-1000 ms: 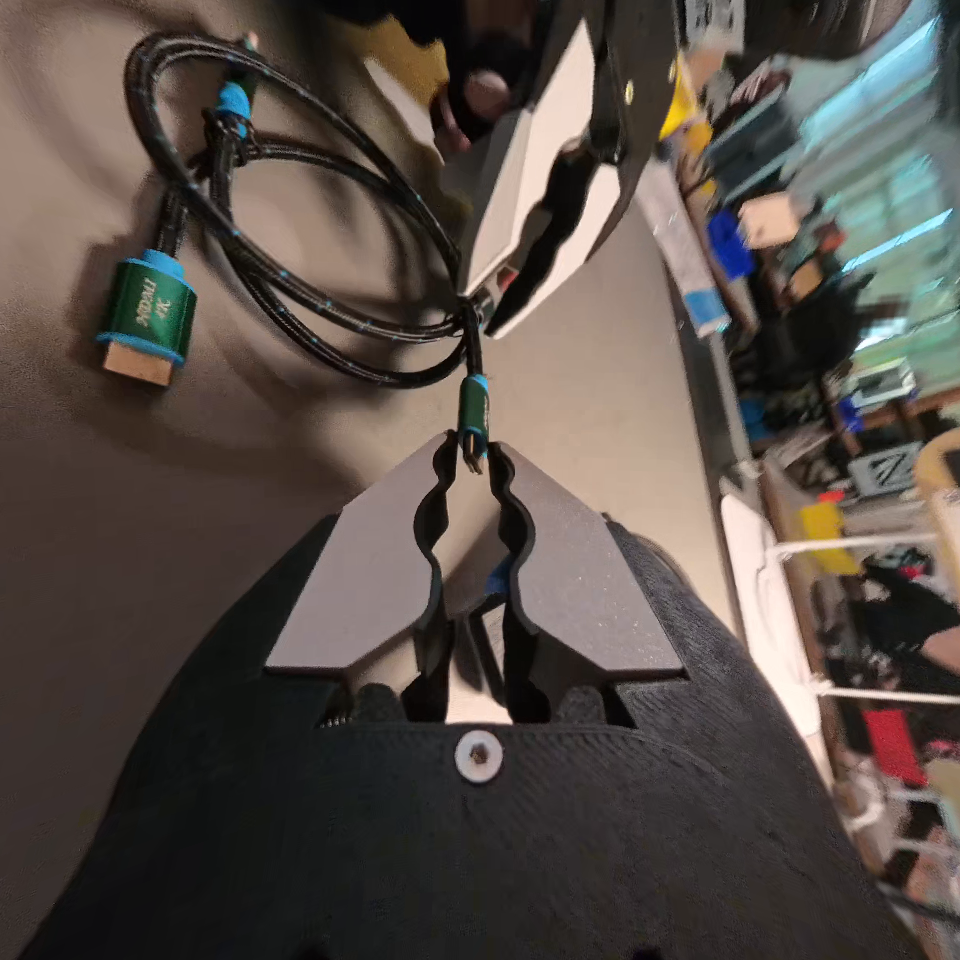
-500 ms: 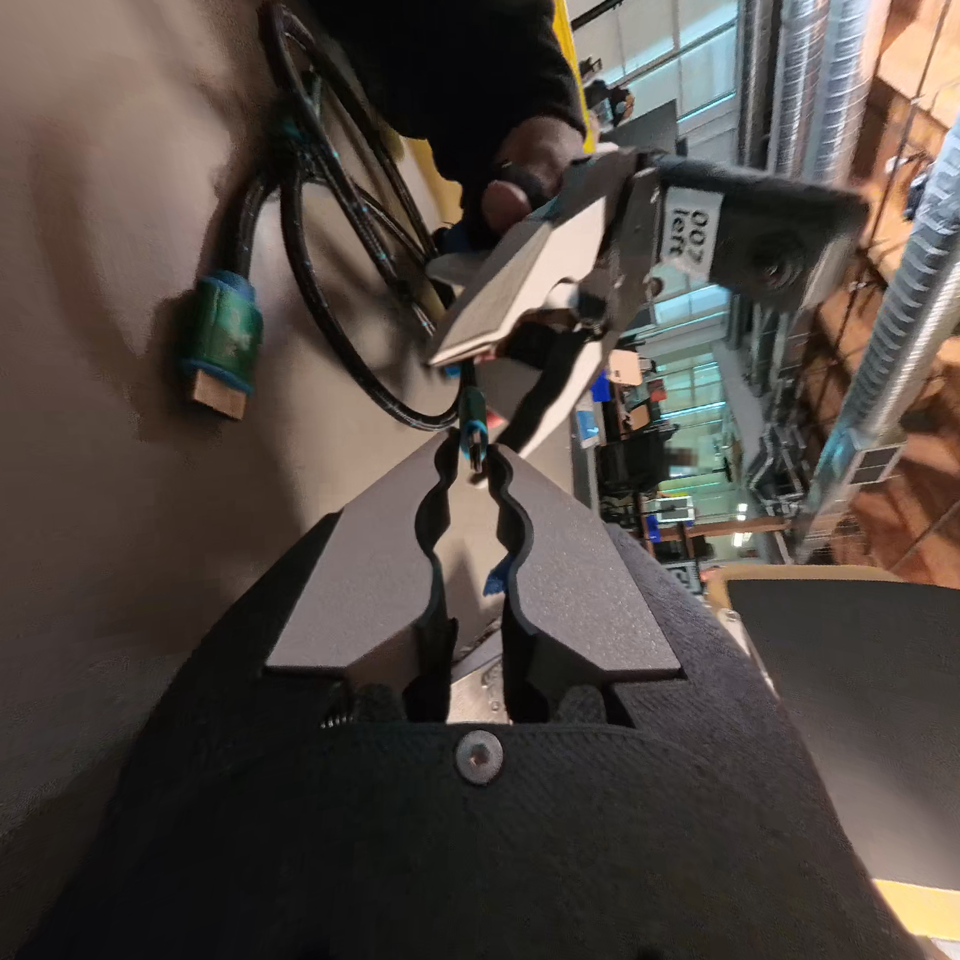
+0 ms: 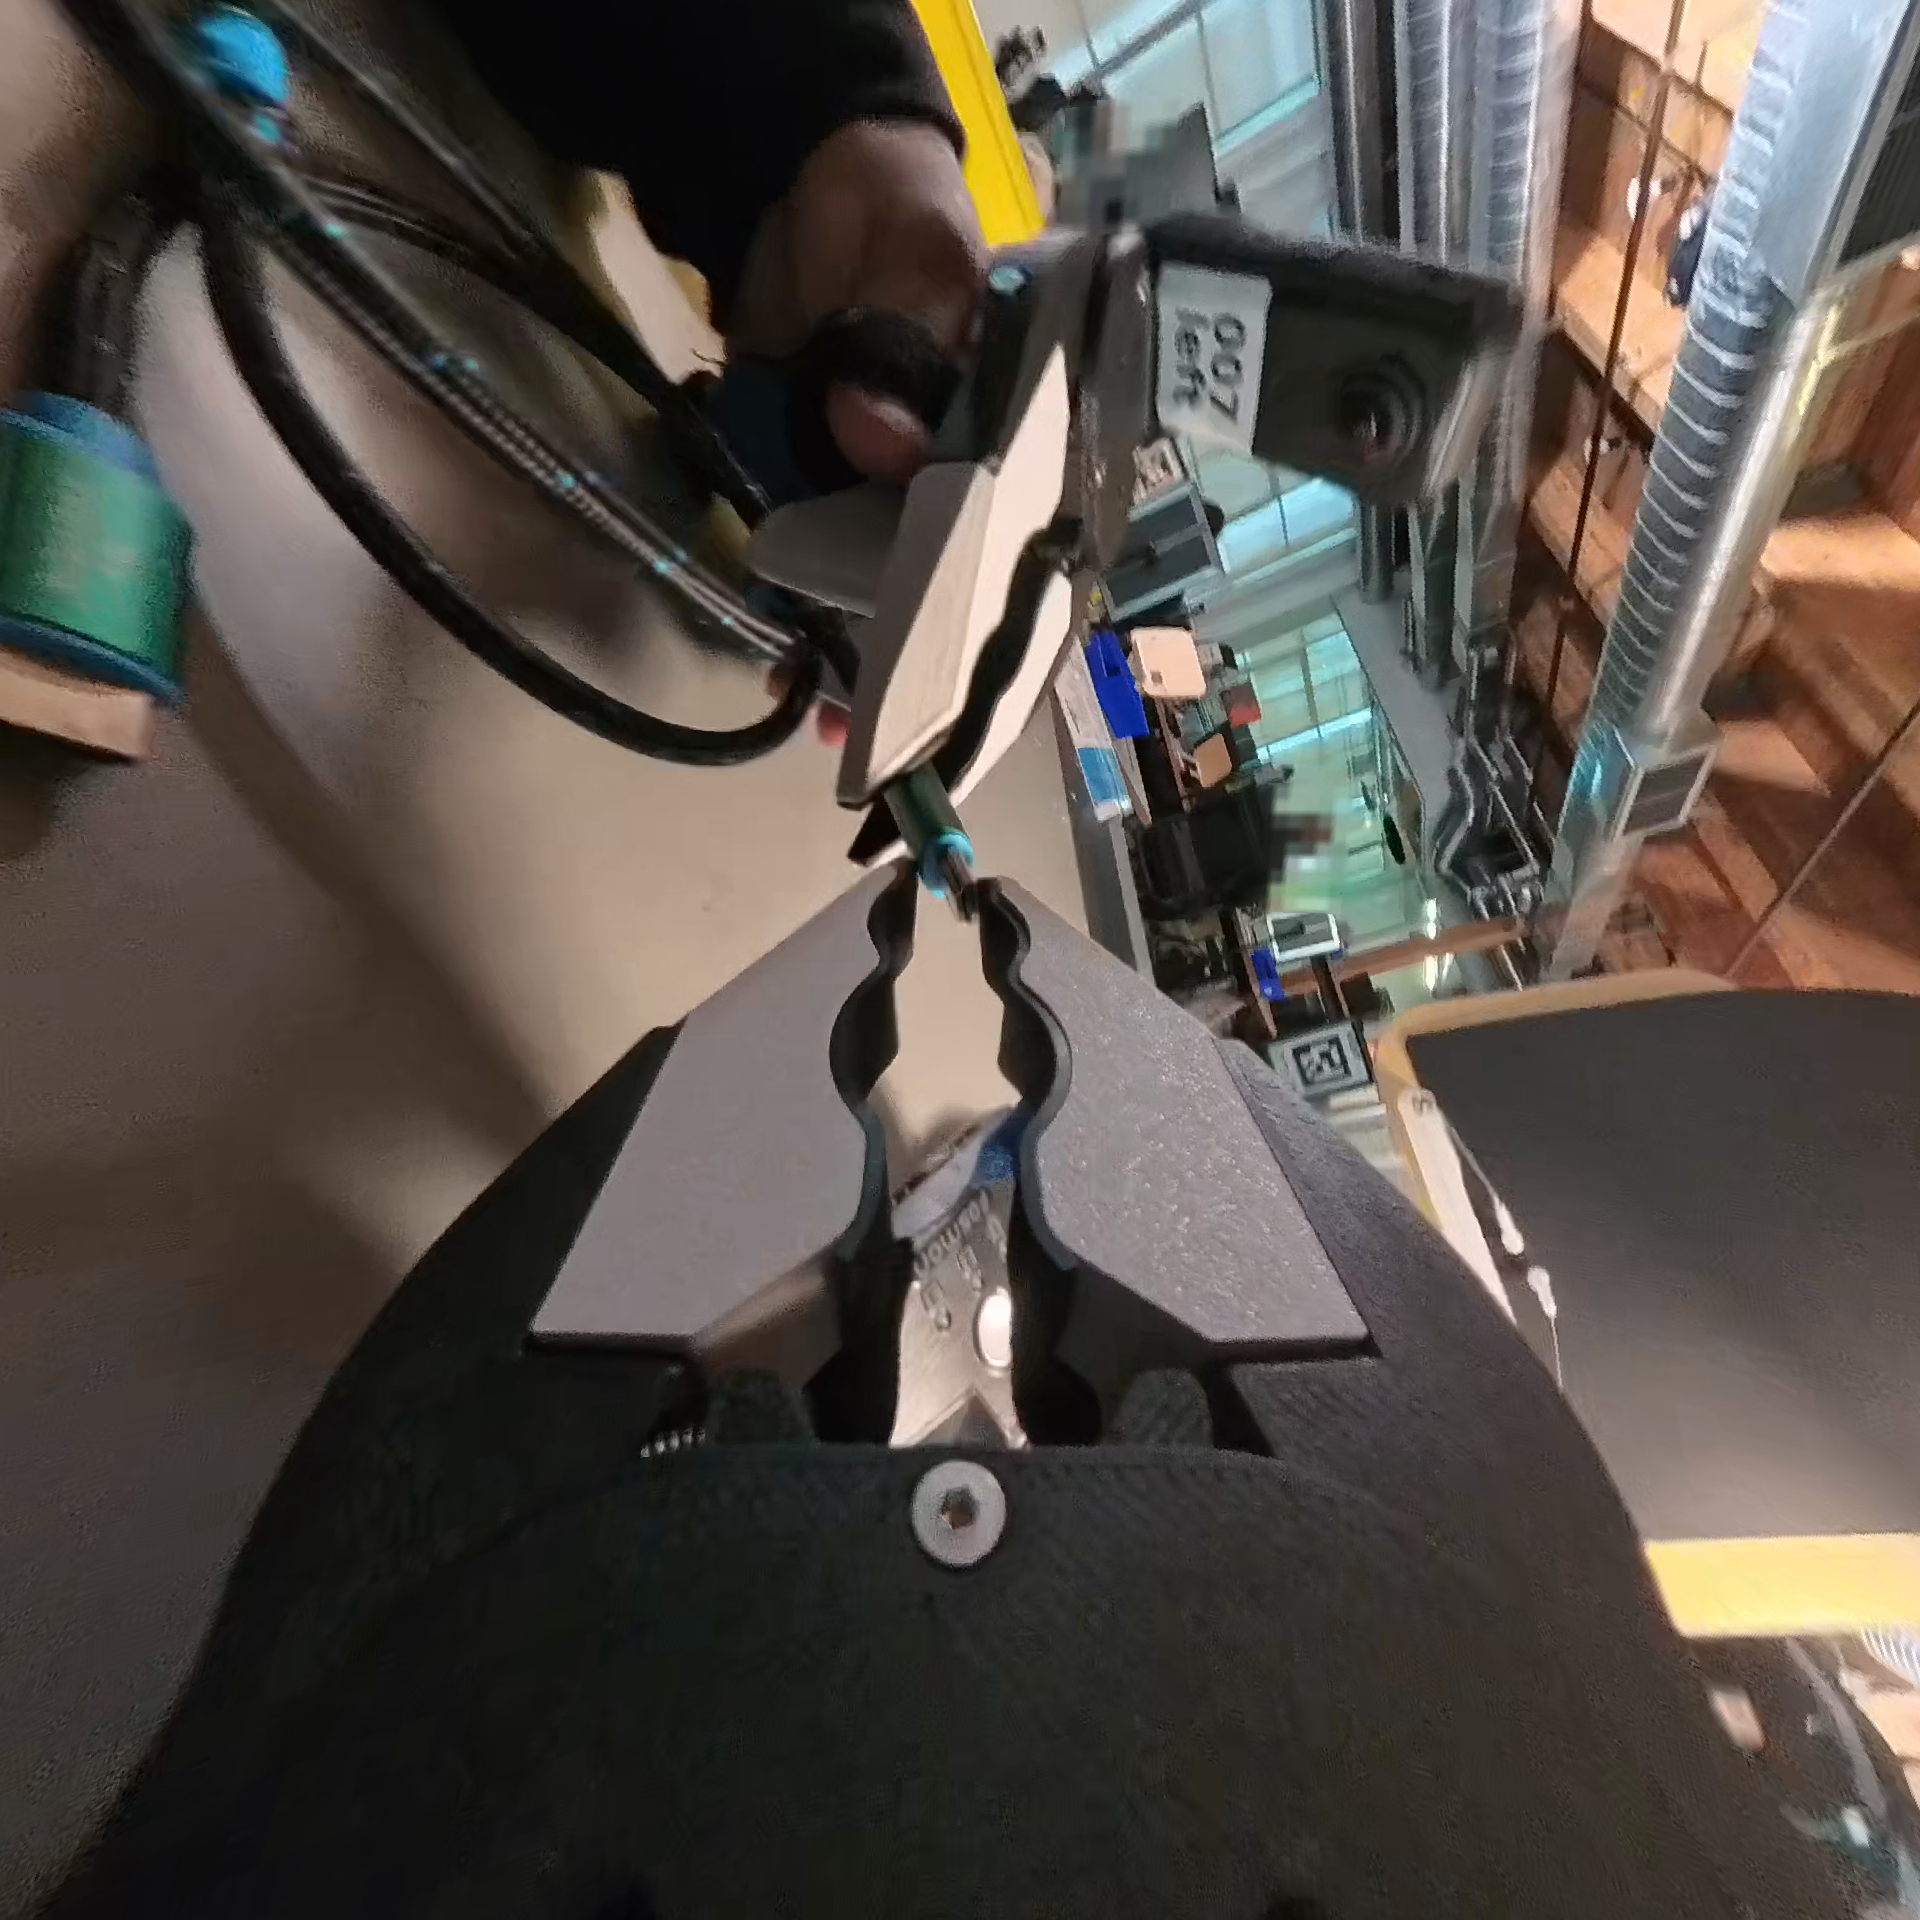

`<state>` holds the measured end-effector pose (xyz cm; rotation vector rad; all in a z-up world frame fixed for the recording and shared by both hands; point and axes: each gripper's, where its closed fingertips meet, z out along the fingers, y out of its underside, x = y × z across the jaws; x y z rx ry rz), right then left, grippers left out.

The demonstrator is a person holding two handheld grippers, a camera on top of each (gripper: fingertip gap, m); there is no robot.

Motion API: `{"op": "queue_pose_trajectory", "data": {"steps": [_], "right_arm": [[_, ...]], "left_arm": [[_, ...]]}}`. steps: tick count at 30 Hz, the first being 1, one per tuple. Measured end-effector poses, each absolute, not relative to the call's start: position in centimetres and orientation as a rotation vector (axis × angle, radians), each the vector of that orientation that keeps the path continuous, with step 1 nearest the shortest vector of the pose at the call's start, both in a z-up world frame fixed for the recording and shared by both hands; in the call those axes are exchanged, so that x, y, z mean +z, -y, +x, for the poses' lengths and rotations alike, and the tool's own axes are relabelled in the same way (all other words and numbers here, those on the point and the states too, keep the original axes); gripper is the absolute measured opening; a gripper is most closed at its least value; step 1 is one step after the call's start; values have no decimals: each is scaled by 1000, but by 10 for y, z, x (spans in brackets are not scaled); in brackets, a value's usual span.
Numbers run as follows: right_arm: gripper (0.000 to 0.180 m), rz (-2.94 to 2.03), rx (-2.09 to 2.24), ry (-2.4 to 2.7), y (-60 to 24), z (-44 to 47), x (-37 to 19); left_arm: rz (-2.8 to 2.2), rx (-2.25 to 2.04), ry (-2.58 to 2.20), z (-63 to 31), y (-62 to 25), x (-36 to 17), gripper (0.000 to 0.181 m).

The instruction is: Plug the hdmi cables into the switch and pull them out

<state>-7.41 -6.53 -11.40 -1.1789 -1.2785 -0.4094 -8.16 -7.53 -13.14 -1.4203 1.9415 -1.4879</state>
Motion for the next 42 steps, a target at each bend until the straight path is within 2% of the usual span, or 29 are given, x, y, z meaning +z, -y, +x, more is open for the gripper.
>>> {"op": "queue_pose_trajectory", "data": {"steps": [2, 6, 10, 21, 30, 42], "right_arm": [[18, -1257, -400, 1218, 59, -59, -111], [38, -1473, -222, 1022, 50, -23, -103], [42, -1565, -2, 834, 47, -12, -91], [42, -1795, 365, 767, 55, -43, -115], [28, -1908, 642, 818, 80, -54, -122], [24, -1966, 560, 880, 83, -57, -139]], "left_arm": [[-1407, -1428, -1906, -76, 69, -130, 21], [-1414, -1209, -1764, -63, 43, -125, 21], [-1431, -1002, -1667, -54, 22, -124, 21], [-1125, -697, -1801, -39, 60, -133, 20], [-899, -635, -1880, -42, 81, -134, 18], [-774, -510, -1926, -49, 79, -139, 16]]}}
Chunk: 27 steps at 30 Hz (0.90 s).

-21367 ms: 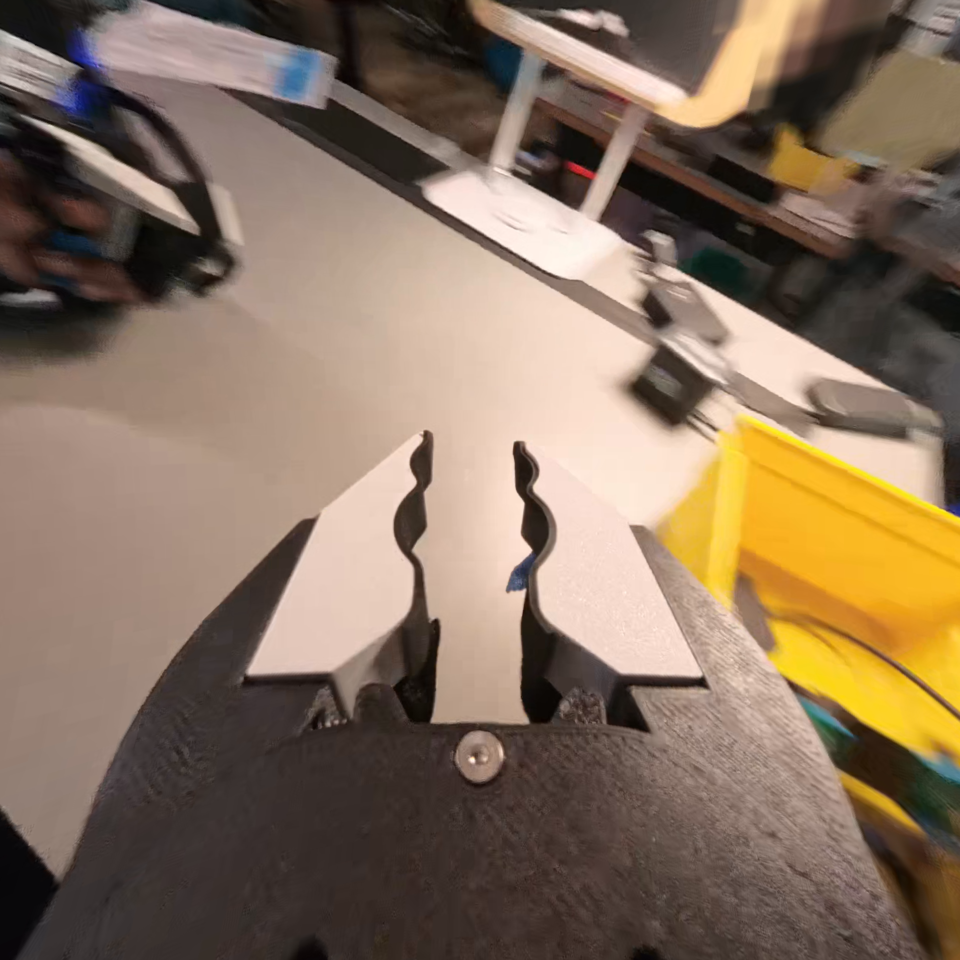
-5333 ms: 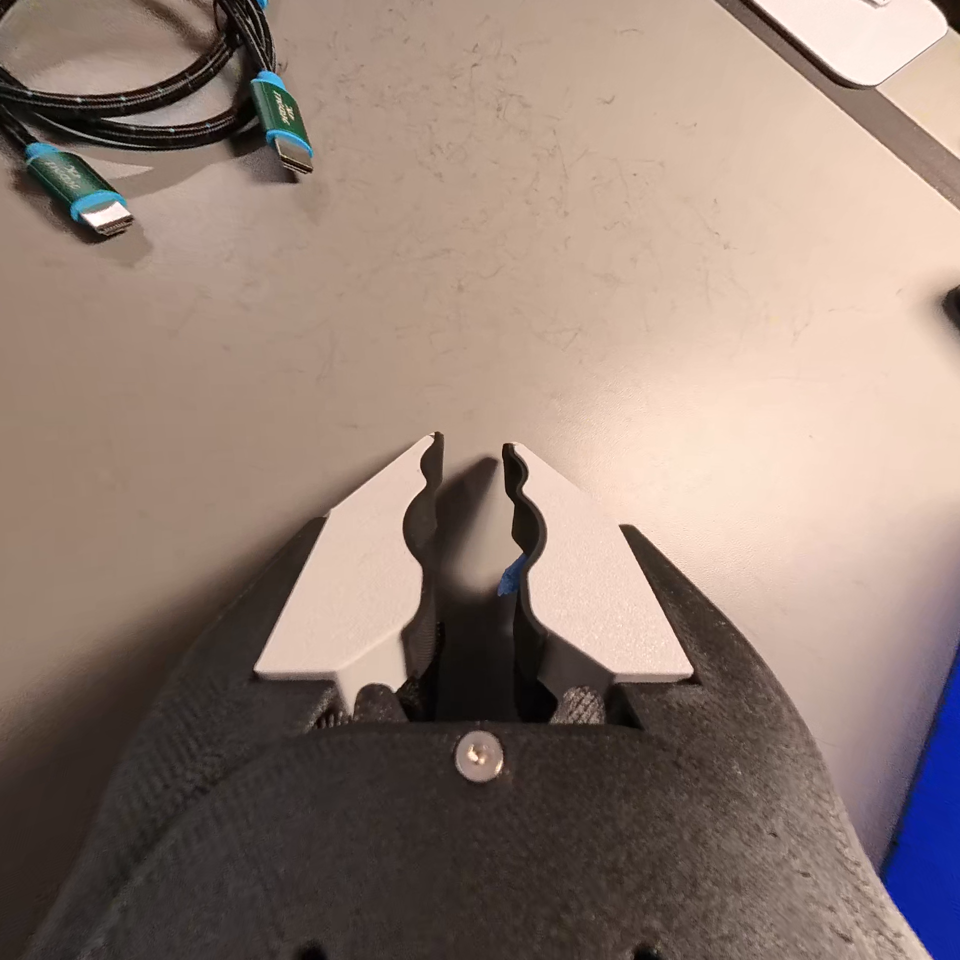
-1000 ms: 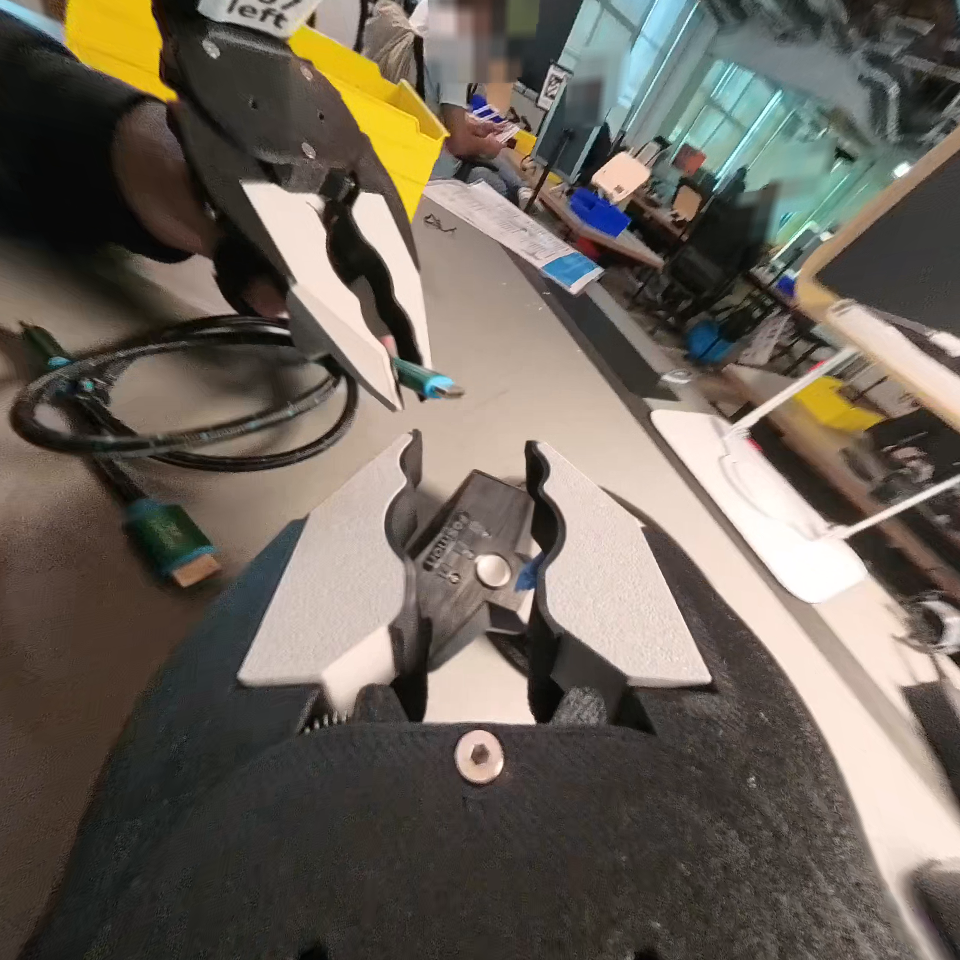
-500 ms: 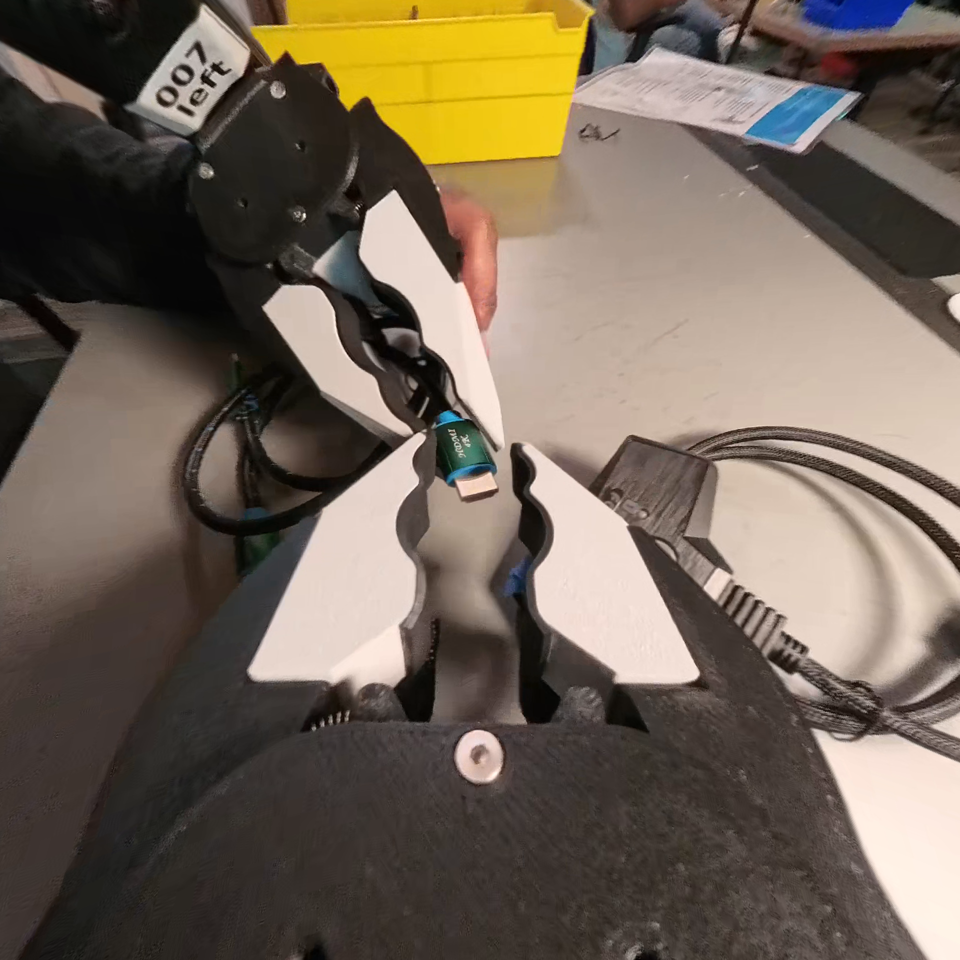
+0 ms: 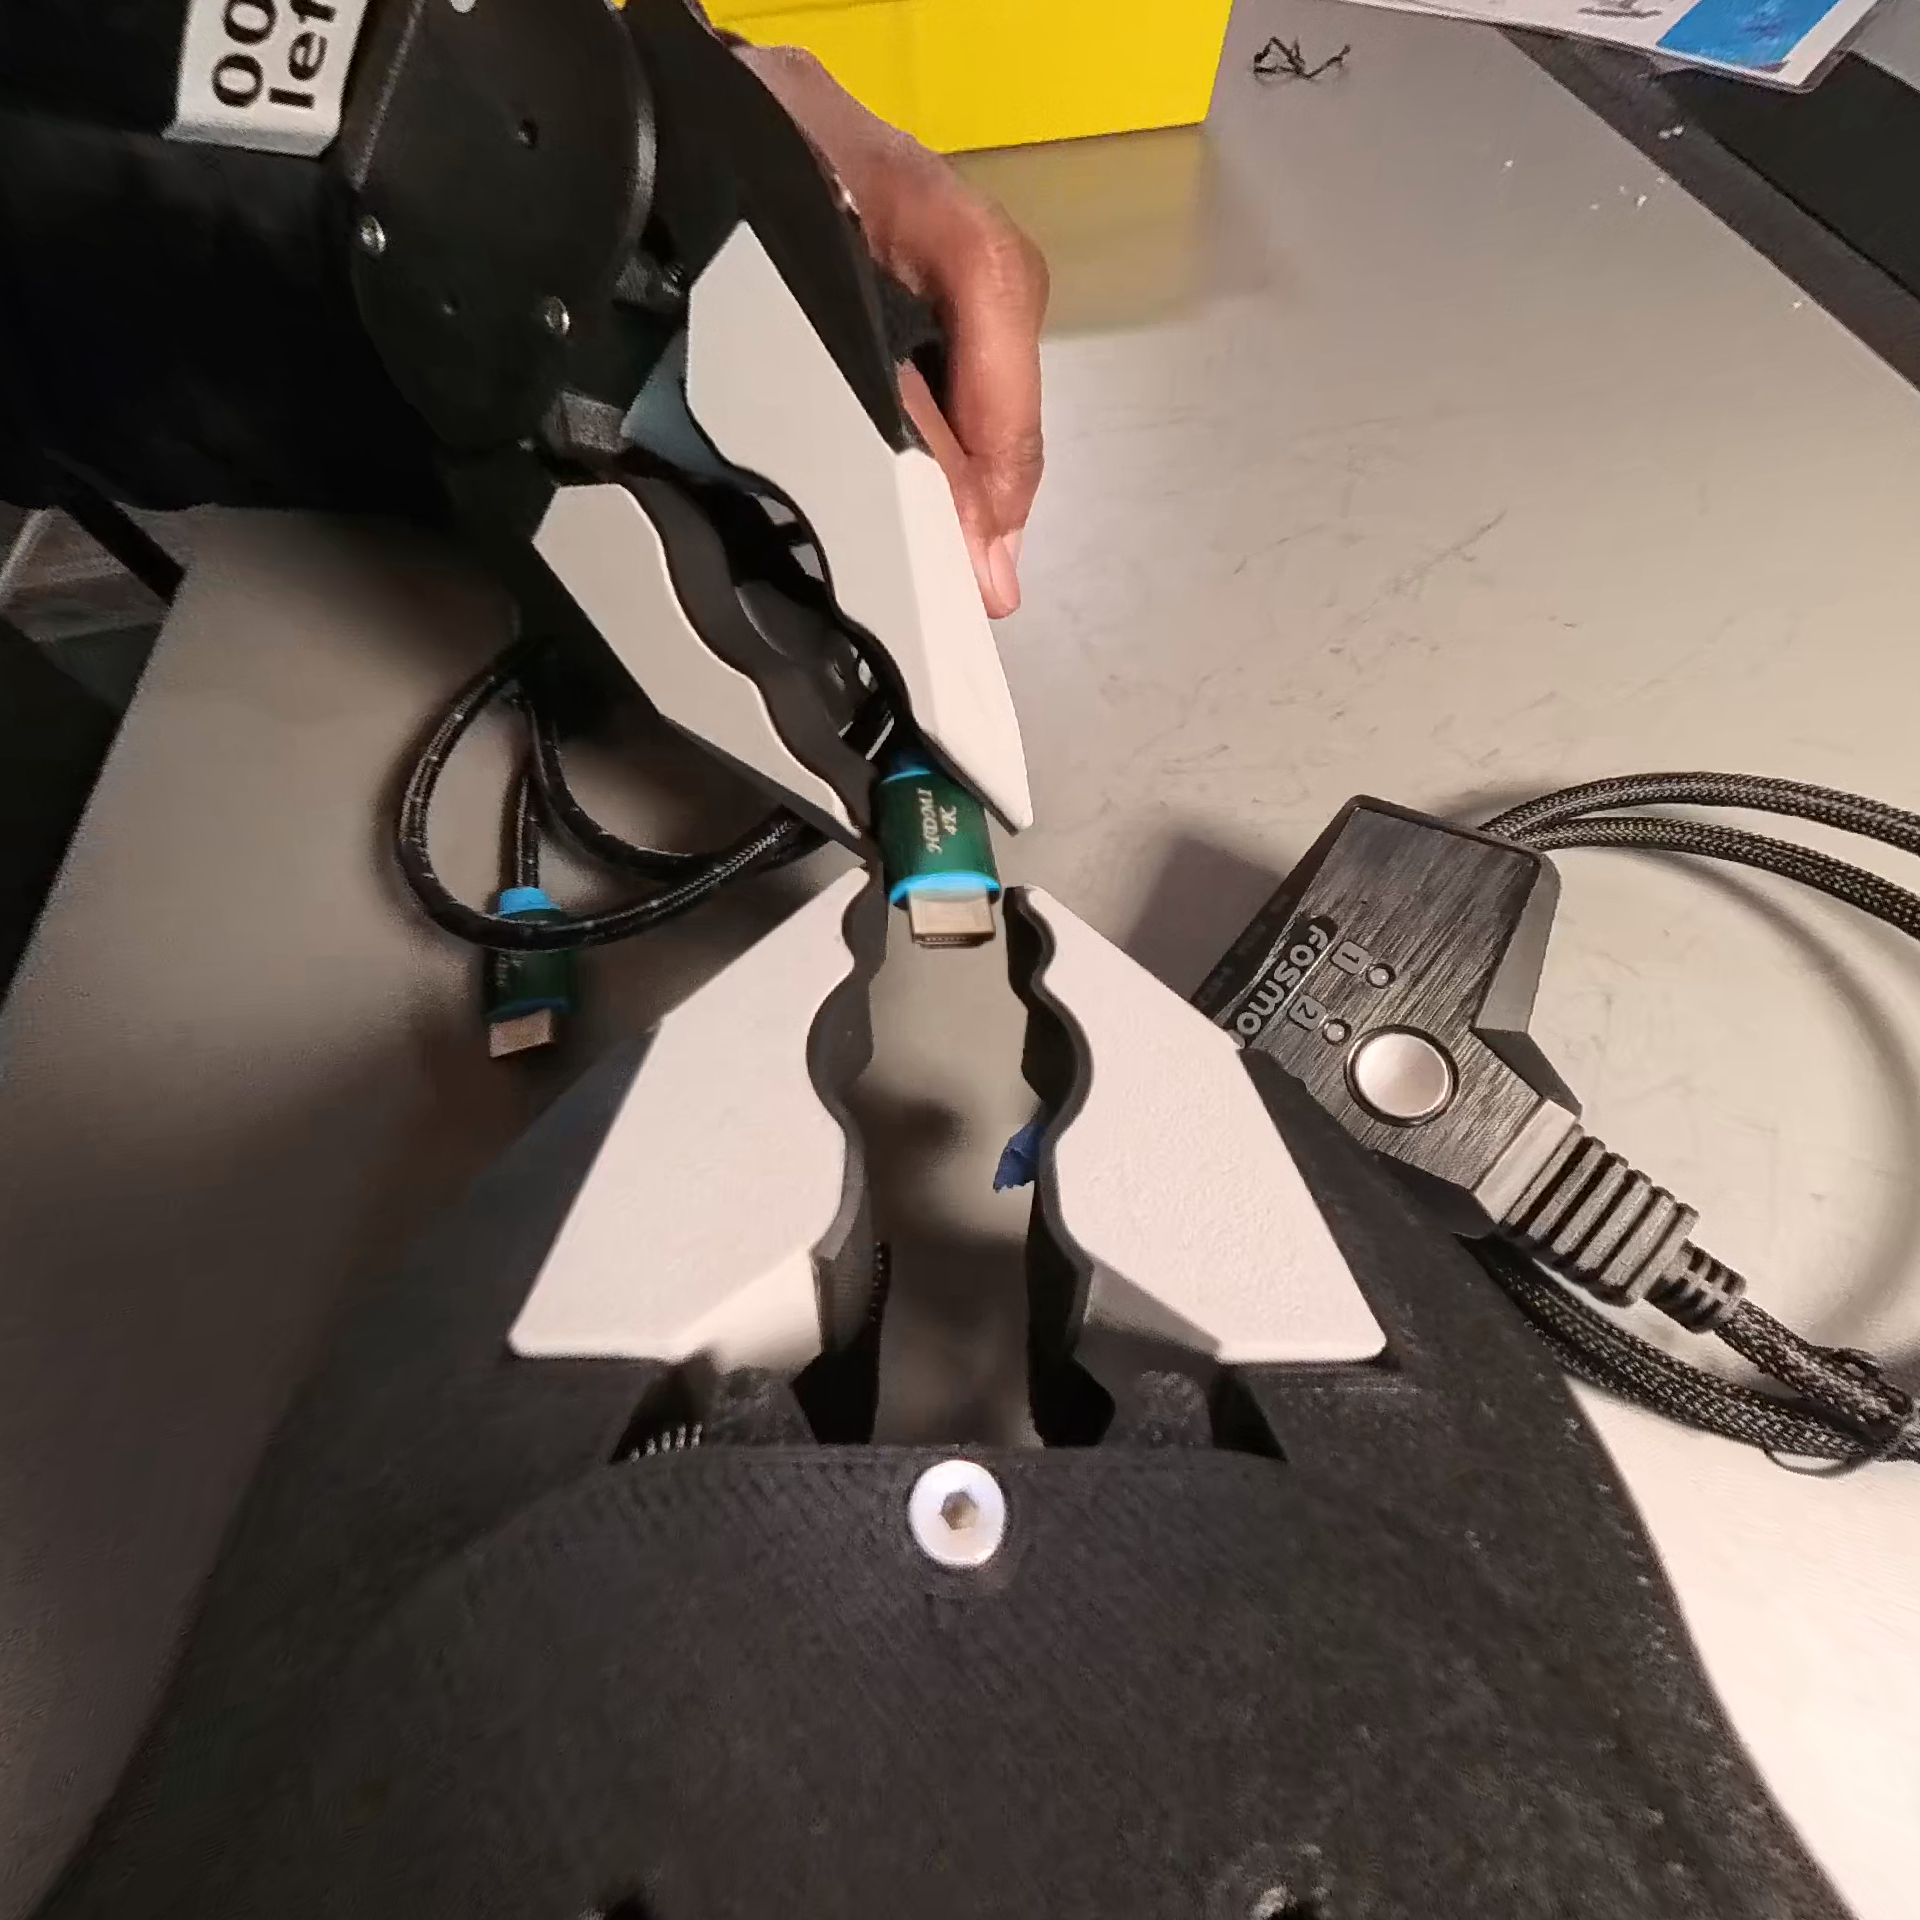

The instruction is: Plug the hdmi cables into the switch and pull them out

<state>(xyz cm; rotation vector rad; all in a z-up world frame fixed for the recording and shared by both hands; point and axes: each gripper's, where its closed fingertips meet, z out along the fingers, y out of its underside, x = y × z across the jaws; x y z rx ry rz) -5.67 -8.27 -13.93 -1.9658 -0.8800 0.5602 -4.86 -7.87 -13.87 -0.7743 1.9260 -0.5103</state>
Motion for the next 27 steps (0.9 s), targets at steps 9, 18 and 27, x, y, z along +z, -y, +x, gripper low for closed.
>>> {"op": "queue_pose_trajectory", "data": {"steps": [9, 18, 27], "right_arm": [[24, -1977, 409, 947, 79, -59, -152], [23, -1984, 397, 957, 79, -59, -154], [21, -1984, 396, 967, 80, -60, -155]], "left_arm": [[-790, -531, -1984, -53, 77, -154, 15], [-801, -559, -1988, -53, 77, -157, 14], [-802, -564, -1985, -54, 77, -156, 14]]}}
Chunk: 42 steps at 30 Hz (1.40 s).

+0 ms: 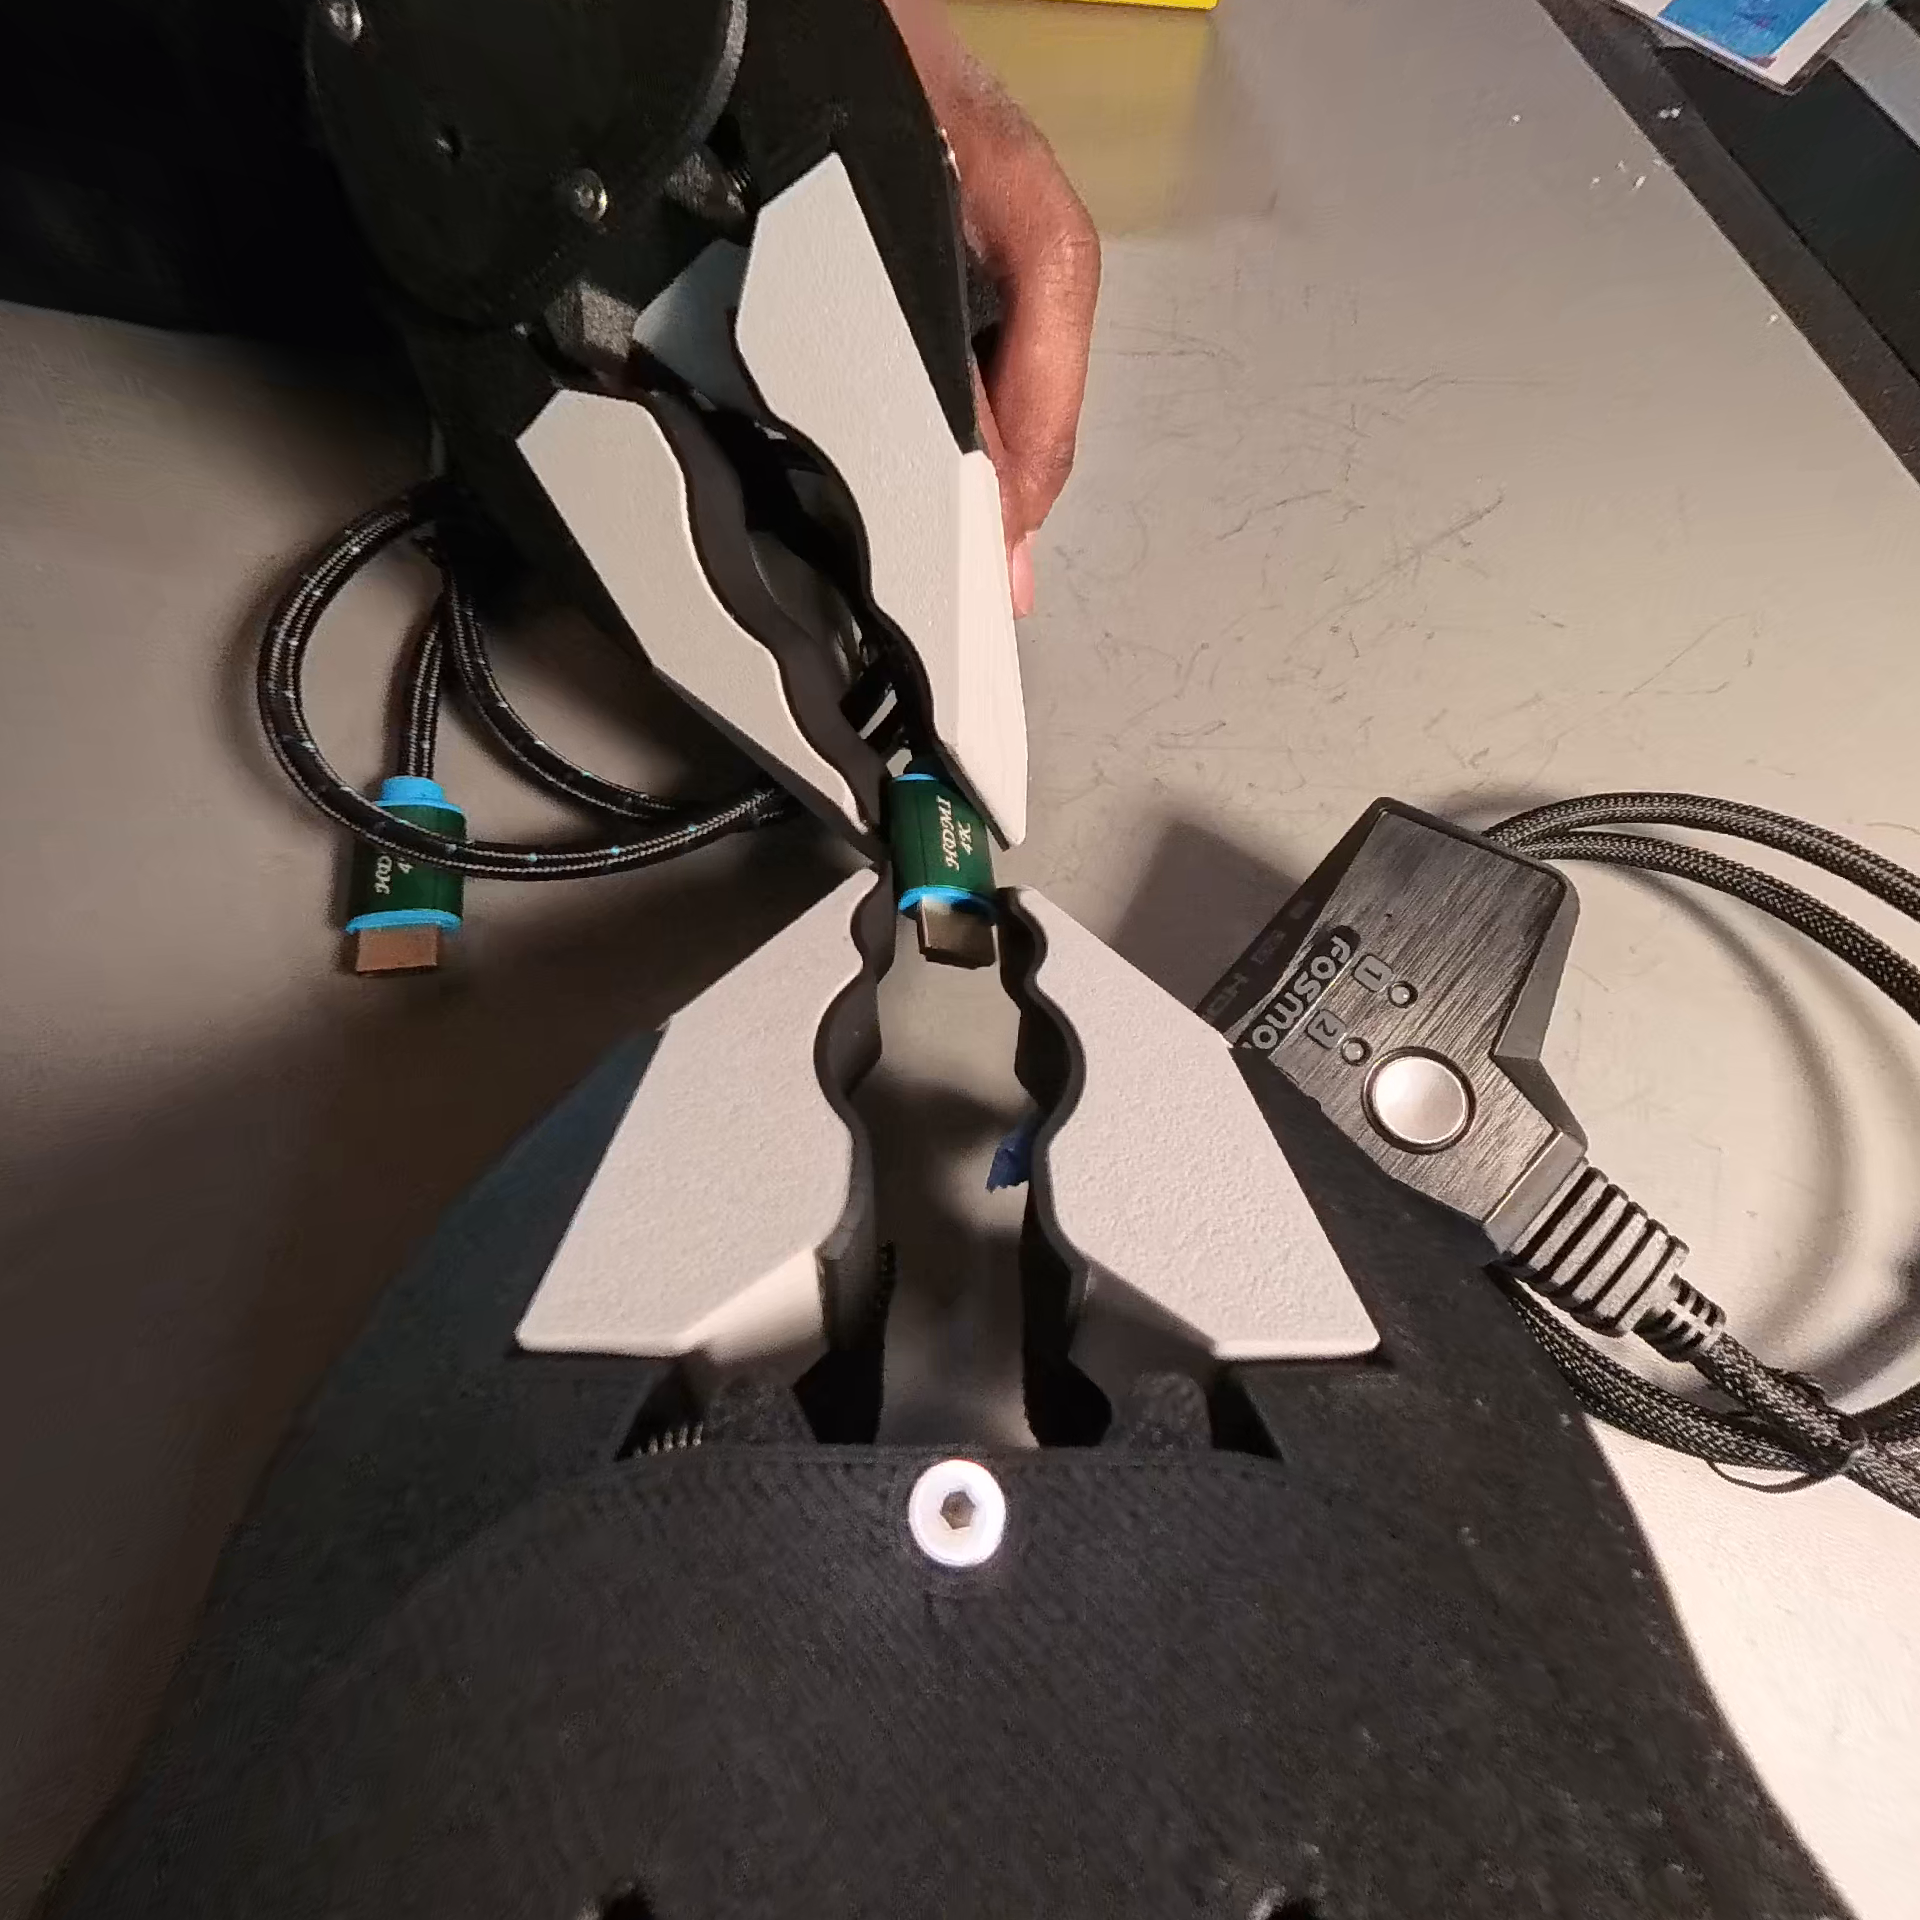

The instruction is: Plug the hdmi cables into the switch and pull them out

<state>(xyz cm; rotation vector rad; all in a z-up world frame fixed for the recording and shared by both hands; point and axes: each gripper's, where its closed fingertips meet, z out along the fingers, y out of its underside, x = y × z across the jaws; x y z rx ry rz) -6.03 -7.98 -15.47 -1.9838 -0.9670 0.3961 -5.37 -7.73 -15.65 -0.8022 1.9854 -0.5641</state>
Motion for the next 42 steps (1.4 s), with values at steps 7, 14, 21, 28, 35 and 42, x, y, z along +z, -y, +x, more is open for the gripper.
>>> {"op": "queue_pose_trajectory", "data": {"steps": [7, 14, 21, 28, 35, 42], "right_arm": [[20, -1972, 416, 1025, 85, -65, -157], [19, -1908, 341, 1084, 85, -66, -156], [18, -1737, 210, 1144, 80, -62, -146], [16, -1528, 76, 1225, 81, -68, -137], [13, -1356, -86, 1319, 86, -79, -130], [13, -1259, -144, 1379, 93, -89, -128]], "left_arm": [[-783, -605, -2013, -58, 83, -158, 14], [-848, -734, -2050, -66, 86, -157, 19], [-1085, -1087, -1993, -77, 77, -137, 32], [-1267, -1391, -1897, -80, 76, -122, 39], [-1412, -1521, -1871, -75, 82, -124, 43], [-1409, -1570, -1910, -81, 91, -125, 44]]}}
